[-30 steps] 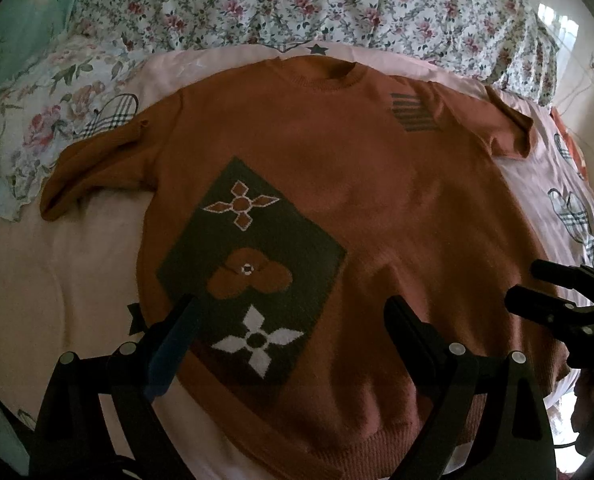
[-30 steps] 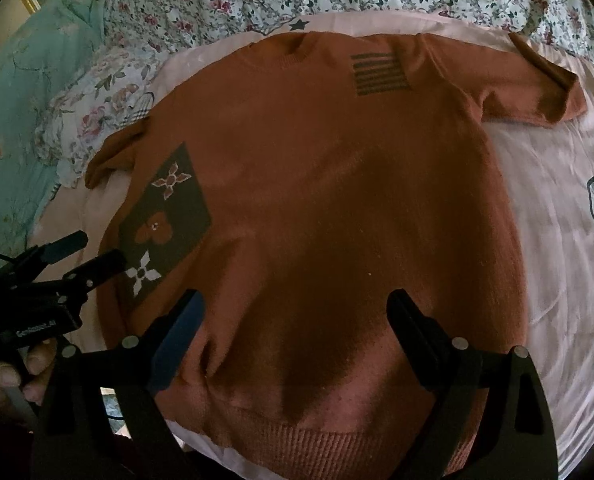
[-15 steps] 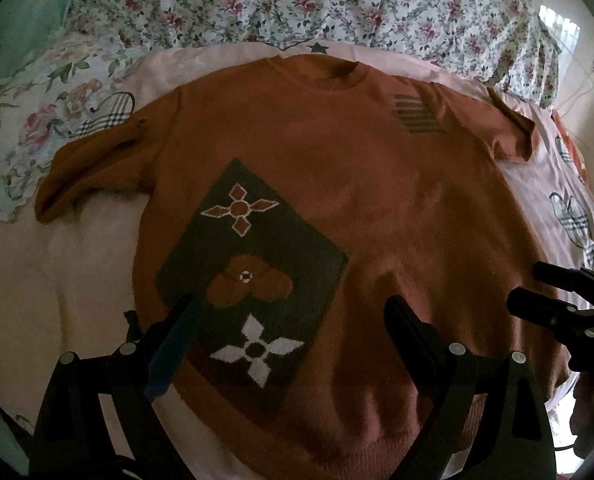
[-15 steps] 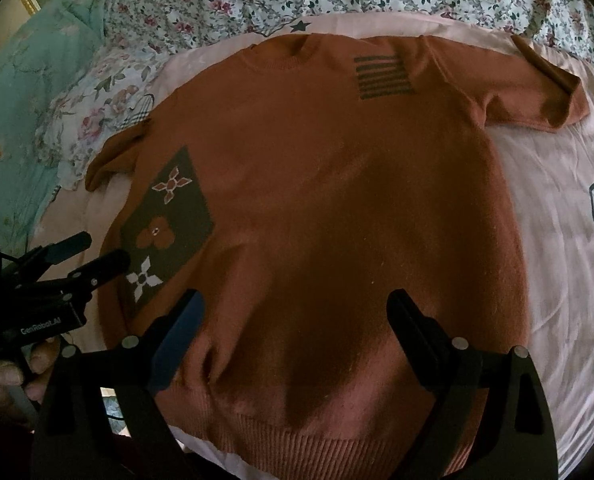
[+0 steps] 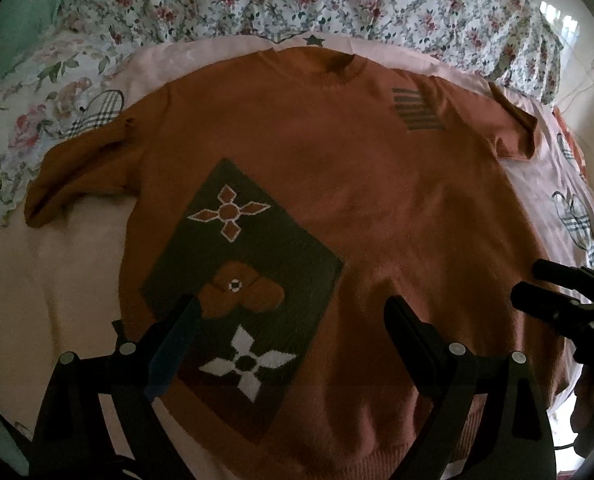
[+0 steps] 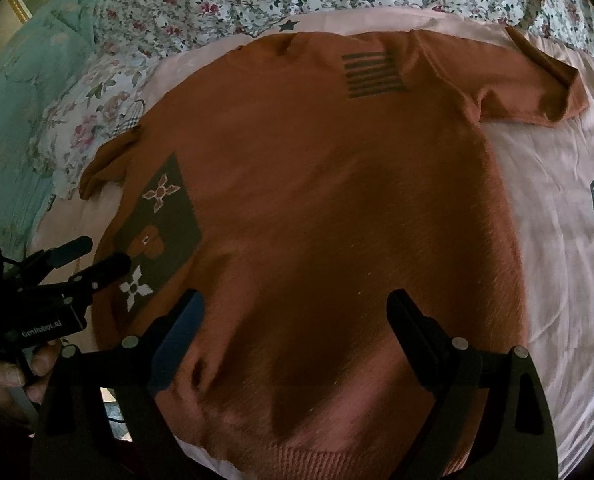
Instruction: Fold small clothes
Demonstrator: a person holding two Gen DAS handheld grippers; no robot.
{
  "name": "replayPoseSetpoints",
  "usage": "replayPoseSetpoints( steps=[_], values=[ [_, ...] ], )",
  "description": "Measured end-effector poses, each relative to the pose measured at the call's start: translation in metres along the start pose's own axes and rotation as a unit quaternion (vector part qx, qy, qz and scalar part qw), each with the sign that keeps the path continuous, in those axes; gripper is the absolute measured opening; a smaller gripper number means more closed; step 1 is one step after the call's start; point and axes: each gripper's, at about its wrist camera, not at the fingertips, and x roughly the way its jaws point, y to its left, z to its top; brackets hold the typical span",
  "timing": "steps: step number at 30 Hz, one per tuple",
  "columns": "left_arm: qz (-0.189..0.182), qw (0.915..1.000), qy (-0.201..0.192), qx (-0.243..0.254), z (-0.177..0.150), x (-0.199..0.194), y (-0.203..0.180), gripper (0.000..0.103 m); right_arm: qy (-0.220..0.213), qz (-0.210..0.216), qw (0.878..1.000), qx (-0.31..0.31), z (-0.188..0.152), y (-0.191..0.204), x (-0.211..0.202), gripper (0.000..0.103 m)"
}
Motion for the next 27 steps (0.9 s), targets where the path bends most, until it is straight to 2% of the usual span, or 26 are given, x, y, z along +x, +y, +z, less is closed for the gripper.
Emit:
replayPoseSetpoints(
  steps=[4,10,15,20,27],
  values=[
    [0.011,0.9999,0.005,0.005,0.004,0.007,0.0,0.093,-0.004,0.002,1.0,0.004,0.006,-0.008,-0.001,0.093],
    [0.006,0.9993,0.036,-0.008,0.018,0.02,0.001,0.093,-0.005,0.009,1.0,0.026,0.018,-0.025,-0.002,0.093],
    [0.009,0.9996,0.023,-0.014,0.03,0.027,0.001,0.094,-0.005,0.009,0.999,0.045,0.03,-0.046,-0.004,0.093],
    [0.012,0.9991,0.035,-0.023,0.044,0.038,0.003,0.094,-0.019,-0.01,0.997,0.07,0.05,-0.082,-0.007,0.093],
    [0.022,0.9985,0.036,-0.034,0.064,0.053,0.007,0.094,-0.052,-0.05,0.992,0.103,0.098,-0.154,-0.016,0.093]
  ],
)
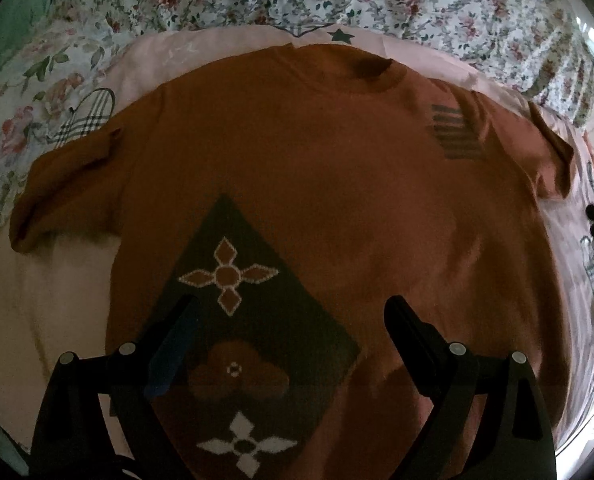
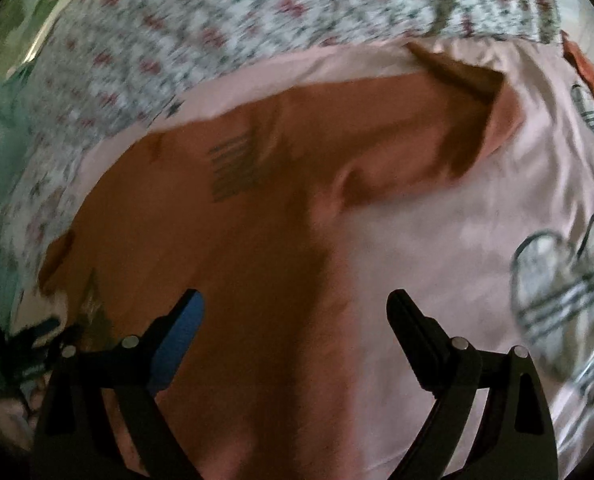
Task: Fold small clothes
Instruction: 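Grasp the sweater's short sleeve with the right gripper and lift it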
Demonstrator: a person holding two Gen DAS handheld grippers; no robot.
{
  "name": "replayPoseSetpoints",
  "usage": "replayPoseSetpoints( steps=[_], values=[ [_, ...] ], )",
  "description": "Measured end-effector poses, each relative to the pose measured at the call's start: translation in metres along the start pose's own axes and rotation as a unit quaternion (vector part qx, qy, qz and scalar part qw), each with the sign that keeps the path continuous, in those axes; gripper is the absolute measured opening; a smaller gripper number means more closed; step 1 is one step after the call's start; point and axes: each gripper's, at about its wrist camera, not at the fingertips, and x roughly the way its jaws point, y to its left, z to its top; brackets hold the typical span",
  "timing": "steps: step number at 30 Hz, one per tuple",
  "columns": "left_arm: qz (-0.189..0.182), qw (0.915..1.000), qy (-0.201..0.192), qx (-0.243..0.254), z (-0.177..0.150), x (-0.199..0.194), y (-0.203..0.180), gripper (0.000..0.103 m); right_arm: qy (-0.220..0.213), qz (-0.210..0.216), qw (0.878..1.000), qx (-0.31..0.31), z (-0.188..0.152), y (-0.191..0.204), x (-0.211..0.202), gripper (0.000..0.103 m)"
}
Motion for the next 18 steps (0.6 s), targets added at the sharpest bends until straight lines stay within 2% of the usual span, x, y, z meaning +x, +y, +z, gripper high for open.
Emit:
replayPoseSetpoints(
  steps=[4,9,11,15,18],
  values=[
    [0.003,0.9999,0.007,-0.008,0.007,0.007,-0.001,0.094,-0.019,-0.017,0.999,0.028,0.043,-0.044,0.007,0.092],
    [0.005,0.9996,0.022,-0.015,0.013,0.019,-0.005,0.094,-0.059,-0.035,0.996,0.052,0.108,-0.096,0.01,0.085],
    [0.006,0.9993,0.03,-0.02,0.015,0.026,-0.007,0.094,-0.071,-0.044,0.995,0.049,0.133,-0.111,0.011,0.078],
    [0.009,0.9983,0.044,-0.035,0.021,0.04,-0.01,0.094,-0.068,-0.051,0.996,0.03,0.186,-0.135,0.035,0.072],
    [0.014,0.9974,0.055,-0.044,0.026,0.05,-0.013,0.094,-0.049,-0.061,0.997,0.009,0.215,-0.15,0.06,0.061]
  ],
)
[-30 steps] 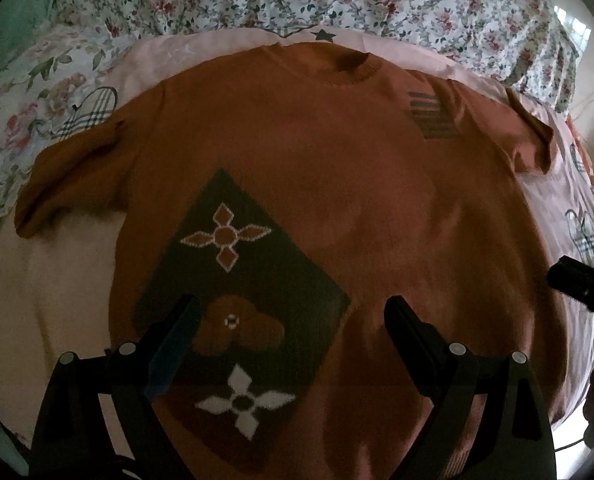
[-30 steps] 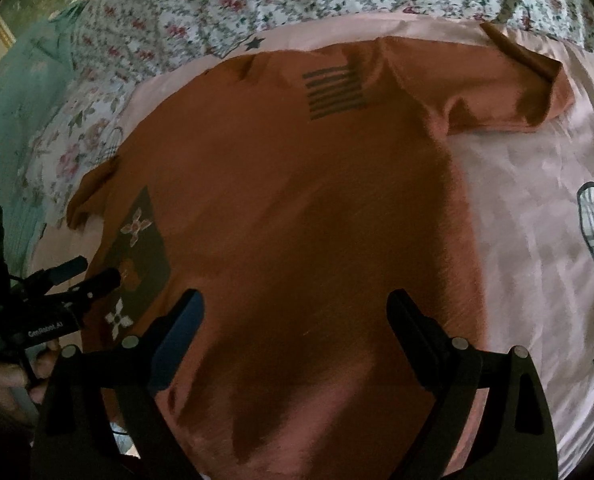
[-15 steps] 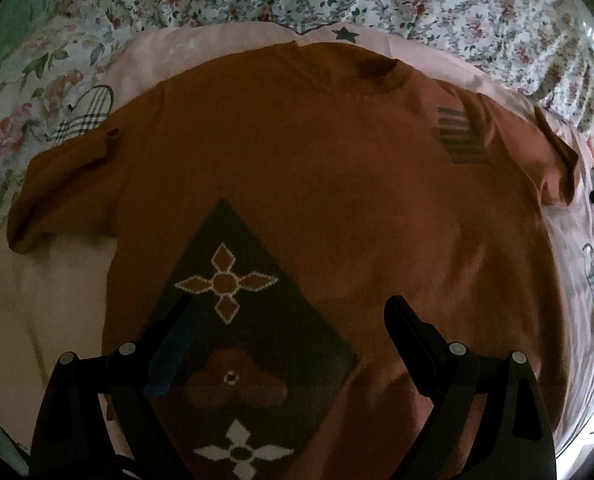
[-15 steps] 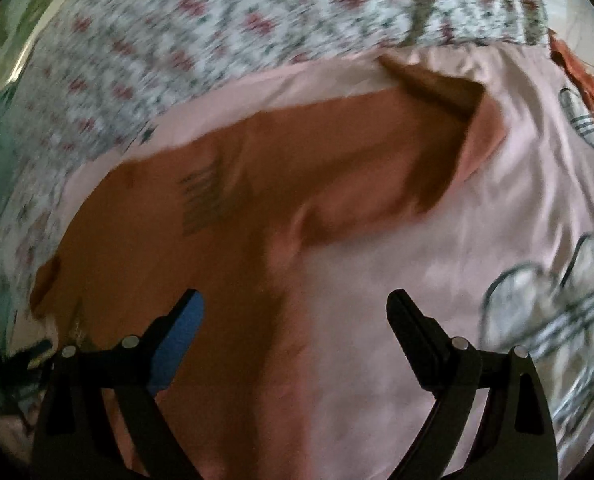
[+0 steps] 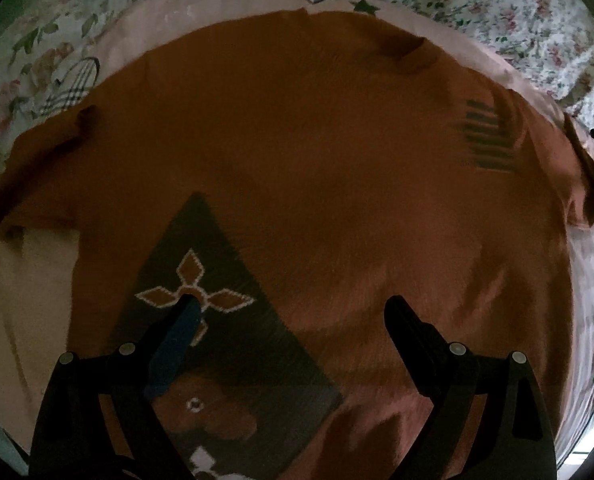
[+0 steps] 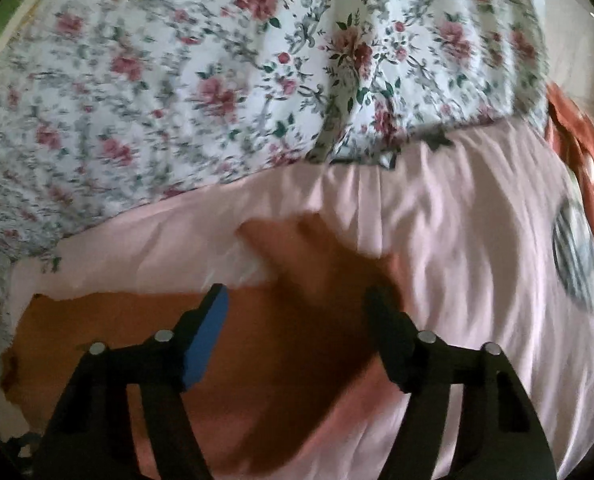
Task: Fold small clothes
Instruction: 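Grasp the sweater's short sleeve with the right gripper and lift it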
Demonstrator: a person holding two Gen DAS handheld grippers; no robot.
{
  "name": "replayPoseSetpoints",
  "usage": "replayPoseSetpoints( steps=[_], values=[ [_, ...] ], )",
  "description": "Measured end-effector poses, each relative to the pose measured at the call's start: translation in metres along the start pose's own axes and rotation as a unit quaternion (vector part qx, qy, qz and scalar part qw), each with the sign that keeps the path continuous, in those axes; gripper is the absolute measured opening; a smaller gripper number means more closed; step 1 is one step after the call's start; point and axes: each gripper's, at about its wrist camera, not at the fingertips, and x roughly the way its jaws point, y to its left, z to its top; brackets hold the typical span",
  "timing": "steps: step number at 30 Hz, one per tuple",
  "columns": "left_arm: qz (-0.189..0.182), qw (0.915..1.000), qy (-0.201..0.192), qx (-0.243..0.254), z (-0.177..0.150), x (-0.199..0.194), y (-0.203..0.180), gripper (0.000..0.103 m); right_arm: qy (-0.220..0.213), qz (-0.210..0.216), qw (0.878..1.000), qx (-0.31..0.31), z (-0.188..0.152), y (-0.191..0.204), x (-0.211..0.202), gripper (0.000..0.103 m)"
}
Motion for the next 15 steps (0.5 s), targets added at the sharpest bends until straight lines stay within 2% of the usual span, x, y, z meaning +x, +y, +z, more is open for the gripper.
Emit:
replayPoseSetpoints(
  steps=[2,5,8,9,10,11,12,15],
  values=[
    [0.003,1.0,0.008,-0.003,0.004,0.005,-0.002,0.094,0.017,0.001,1.0,-0.013,0.011,-0.006,0.014,0.056],
    [0.015,0.9997,0.019,-0.007,0.011,0.012,-0.009,0.094,0.052,0.013,0.998,-0.044,0.021,-0.007,0.039,0.056],
    [0.021,0.9993,0.024,-0.021,0.016,0.014,-0.015,0.094,0.08,-0.002,0.993,-0.083,0.022,-0.005,0.06,0.054],
    [0.016,0.9992,0.023,-0.029,0.018,0.013,-0.016,0.094,0.087,-0.002,0.992,-0.086,0.022,-0.007,0.066,0.05],
    [0.009,0.9992,0.021,-0.034,0.02,0.014,-0.017,0.094,0.089,0.002,0.992,-0.086,0.022,-0.009,0.069,0.036],
    [0.002,0.9992,0.019,-0.036,0.02,0.014,-0.019,0.094,0.088,0.006,0.993,-0.082,0.022,-0.011,0.07,0.017],
    [-0.005,0.9993,0.019,-0.033,0.021,0.015,-0.021,0.094,0.086,0.014,0.994,-0.072,0.022,-0.014,0.068,0.01],
    [-0.021,0.9995,0.02,-0.009,0.023,0.023,-0.025,0.093,0.055,0.028,0.997,-0.042,0.02,-0.013,0.046,0.009]
  ],
)
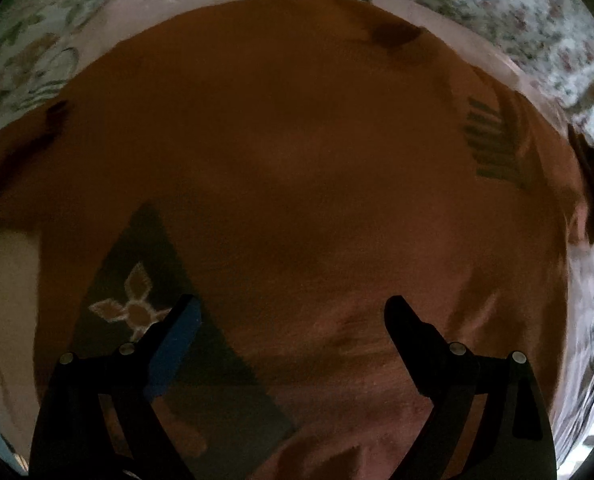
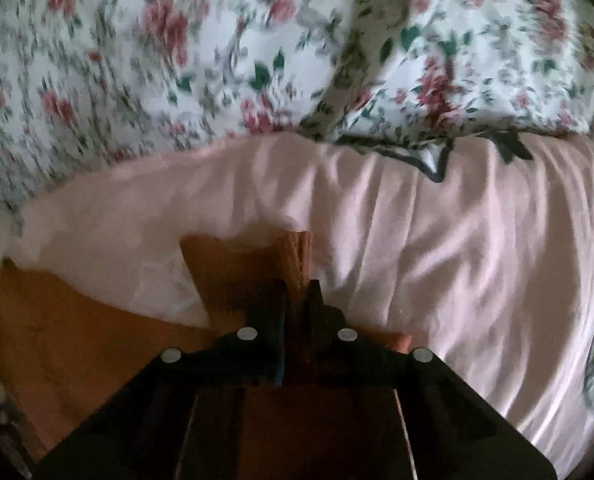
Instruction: Fold small clothes
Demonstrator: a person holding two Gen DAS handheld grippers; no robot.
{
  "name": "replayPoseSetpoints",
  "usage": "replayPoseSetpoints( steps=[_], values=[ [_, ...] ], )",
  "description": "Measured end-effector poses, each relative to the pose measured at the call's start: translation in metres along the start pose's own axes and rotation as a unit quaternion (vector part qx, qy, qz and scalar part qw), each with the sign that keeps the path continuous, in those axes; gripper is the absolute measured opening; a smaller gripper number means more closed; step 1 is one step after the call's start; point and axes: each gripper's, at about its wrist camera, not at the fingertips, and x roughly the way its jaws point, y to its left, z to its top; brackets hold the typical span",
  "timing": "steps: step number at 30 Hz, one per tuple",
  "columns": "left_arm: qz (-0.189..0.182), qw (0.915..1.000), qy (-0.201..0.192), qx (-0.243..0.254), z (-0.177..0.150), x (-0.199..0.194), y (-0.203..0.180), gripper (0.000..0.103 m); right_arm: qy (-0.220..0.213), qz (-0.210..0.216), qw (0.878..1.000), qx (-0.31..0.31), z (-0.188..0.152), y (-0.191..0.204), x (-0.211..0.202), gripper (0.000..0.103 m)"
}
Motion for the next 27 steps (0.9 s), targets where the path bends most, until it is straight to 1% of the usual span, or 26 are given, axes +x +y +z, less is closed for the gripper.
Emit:
replayPoseSetpoints(
  steps=[2,3,5,9,13,15,16,19,21,24,27],
  values=[
    [-0.003,0.9999,-0.001,0.01,0.001,-0.002,0.002,0.093,-0.026,0.024,0.999,0.019,-0.005,0.011,-0.024,0.009],
    [-0.012,0.9999,-0.006,0.009,0.006,-0.003,0.006,0.093,-0.034,0.037,0.998,0.026,-0.009,0.02,-0.033,0.009],
    [-0.018,0.9997,-0.016,0.01,0.008,-0.012,0.013,0.094,-0.048,0.061,0.996,0.038,-0.02,0.044,-0.048,0.009],
    [-0.024,0.9991,-0.035,0.006,0.015,-0.024,0.04,0.094,-0.054,0.143,0.987,0.057,-0.051,0.113,-0.066,0.009],
    [-0.033,0.9983,-0.046,-0.015,0.021,-0.032,0.07,0.094,-0.026,0.227,0.972,0.061,-0.093,0.206,-0.058,0.009],
    [-0.039,0.9978,-0.048,-0.026,0.016,-0.036,0.081,0.094,0.001,0.269,0.961,0.064,-0.116,0.253,-0.043,0.009],
    [-0.045,0.9974,-0.047,-0.031,0.018,-0.038,0.085,0.094,0.015,0.285,0.956,0.065,-0.122,0.271,-0.032,0.009],
    [-0.051,0.9968,-0.049,-0.038,0.009,-0.043,0.102,0.094,0.052,0.33,0.941,0.064,-0.15,0.334,-0.009,0.009],
    [-0.06,0.9961,-0.046,-0.045,0.006,-0.044,0.109,0.094,0.074,0.35,0.933,0.048,-0.163,0.373,0.004,0.009],
    [-0.074,0.9946,-0.041,-0.06,-0.002,-0.047,0.125,0.094,0.1,0.368,0.924,0.028,-0.176,0.418,0.02,0.009],
    [-0.079,0.9938,-0.043,-0.066,-0.008,-0.051,0.132,0.094,0.121,0.372,0.92,0.015,-0.187,0.448,0.032,0.009]
  ],
)
